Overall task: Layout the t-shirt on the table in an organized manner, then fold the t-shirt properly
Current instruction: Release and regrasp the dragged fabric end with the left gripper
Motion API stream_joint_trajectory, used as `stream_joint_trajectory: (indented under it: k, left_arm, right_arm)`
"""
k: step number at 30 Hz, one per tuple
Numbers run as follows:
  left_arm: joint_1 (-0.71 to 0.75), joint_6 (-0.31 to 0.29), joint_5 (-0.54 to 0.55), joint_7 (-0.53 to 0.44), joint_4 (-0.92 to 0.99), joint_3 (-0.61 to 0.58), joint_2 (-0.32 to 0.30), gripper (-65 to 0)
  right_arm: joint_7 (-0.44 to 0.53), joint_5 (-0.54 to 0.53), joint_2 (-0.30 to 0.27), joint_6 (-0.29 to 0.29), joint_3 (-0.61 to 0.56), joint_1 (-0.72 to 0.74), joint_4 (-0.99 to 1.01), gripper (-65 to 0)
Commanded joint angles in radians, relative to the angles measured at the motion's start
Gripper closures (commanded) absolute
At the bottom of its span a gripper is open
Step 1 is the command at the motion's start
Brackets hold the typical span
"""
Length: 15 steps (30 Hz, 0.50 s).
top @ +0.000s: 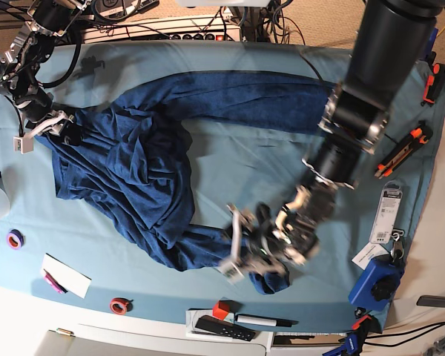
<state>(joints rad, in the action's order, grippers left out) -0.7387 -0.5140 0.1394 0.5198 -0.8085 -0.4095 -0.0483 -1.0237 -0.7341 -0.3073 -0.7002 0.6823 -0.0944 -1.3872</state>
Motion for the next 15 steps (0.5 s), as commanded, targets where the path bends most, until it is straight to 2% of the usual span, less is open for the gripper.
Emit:
stream_joint_trajectory:
  k: [1, 4, 9, 15]
  left_arm:
    - [-0.038, 0.004, 0.009, -0.036, -0.019, 0.006, 0.016, -35.0]
    - [-0.022, 0.01, 0.0, -0.064, -0.019, 0.006, 0.047, -35.0]
    - [-0.003, 0.086, -0.129, -0.147, -0.018, -0.008, 0.082, -35.0]
    - [-0.001, 0.218, -0.298, -0.245, 0.041, -0.209, 0.082, -35.0]
  right_arm:
    - [0.003, -0.01, -0.019, 0.002, 0.005, 0.006, -0.011, -37.0]
    - [0.002, -0.01, -0.019, 0.002, 0.005, 0.006, -0.011, -37.0]
    - [-0.005, -0.009, -0.019, 0.002, 0.005, 0.006, -0.011, -37.0]
    - [-0.011, -0.01, -0.019, 0.002, 0.005, 0.006, -0.011, -37.0]
